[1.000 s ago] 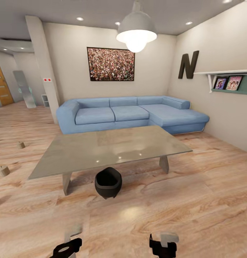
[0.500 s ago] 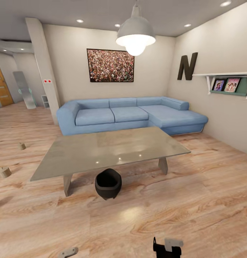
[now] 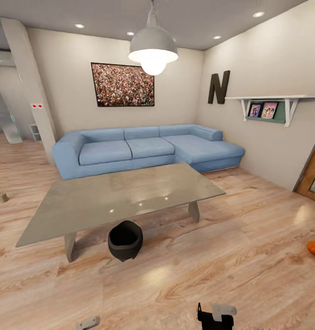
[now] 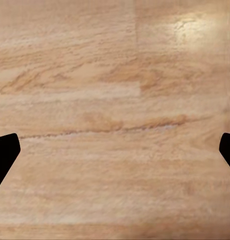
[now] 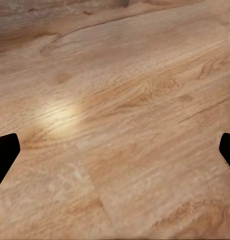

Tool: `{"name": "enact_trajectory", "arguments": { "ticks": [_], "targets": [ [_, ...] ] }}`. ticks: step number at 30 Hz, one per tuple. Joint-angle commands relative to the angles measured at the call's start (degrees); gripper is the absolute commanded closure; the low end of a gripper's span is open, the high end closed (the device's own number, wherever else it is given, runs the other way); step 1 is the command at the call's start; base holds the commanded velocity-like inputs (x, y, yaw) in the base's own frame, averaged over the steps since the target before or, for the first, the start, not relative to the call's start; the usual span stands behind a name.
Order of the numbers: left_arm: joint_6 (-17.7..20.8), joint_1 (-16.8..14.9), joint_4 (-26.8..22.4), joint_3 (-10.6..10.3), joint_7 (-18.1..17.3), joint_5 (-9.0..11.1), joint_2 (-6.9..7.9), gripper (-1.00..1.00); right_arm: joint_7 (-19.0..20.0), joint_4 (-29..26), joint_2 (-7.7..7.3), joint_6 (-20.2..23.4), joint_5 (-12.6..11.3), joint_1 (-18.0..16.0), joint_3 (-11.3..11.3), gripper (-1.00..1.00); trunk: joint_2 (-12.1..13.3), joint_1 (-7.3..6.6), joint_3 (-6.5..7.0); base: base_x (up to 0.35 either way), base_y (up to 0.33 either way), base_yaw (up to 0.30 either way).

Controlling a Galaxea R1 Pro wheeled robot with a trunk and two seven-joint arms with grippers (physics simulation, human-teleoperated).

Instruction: Place each of the two pumpkins and all three candles from the living room inside a cabinet in the living room (use any cabinet), then make sure every cabinet is closed, and position the cauldron so it is next to a table in the living room.

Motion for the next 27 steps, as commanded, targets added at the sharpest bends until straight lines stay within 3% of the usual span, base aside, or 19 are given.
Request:
{"name": "enact_trajectory", "arguments": {
  "ticks": [1, 3, 4, 6, 17, 27],
  "targets": [
    [-0.1, 0.0, 0.0, -0.5, 0.2, 0.5, 0.01, -1.00, -0.1, 0.1, 0.06, -0.2, -0.6, 0.0, 0.5, -1.00, 0.4, -0.24, 0.13, 0.000, 0.000, -0.283],
    [-0.2, 0.0, 0.0, -0.4, 0.2, 0.8, -0.08, -1.00, -0.1, 0.1, 0.09, -0.2, -0.6, 0.0, 0.6, -1.00, 1.2, -0.67, 0.49, 0.000, 0.000, -0.281],
    [-0.2, 0.0, 0.0, -0.3, 0.2, 2.6, -0.22, -1.00, -0.1, 0.1, 0.11, -0.1, -0.5, 0.0, 0.7, -1.00, 1.6, -0.89, 0.67, 0.000, 0.000, -0.278],
    [-0.3, 0.0, 0.0, -0.3, 0.2, 2.9, -0.23, -1.00, -0.1, 0.1, 0.09, -0.1, -0.5, 0.0, 0.7, -1.00, 1.6, -0.89, 0.67, 0.000, 0.000, -0.278],
    [-0.5, 0.1, 0.0, -0.4, -0.1, 3.3, -0.27, -1.00, 0.9, 0.1, 0.11, -0.1, -0.5, 0.0, 0.6, -1.00, 1.6, -0.89, 0.67, -0.023, 0.012, -0.284],
    [-0.5, 0.8, 0.0, -0.4, -0.2, 3.3, -0.42, -1.00, 2.3, 0.1, 0.44, -0.2, -0.6, 0.0, 0.5, -1.00, 1.6, -0.89, 0.67, -0.252, 0.170, -0.293]
  ]
}}
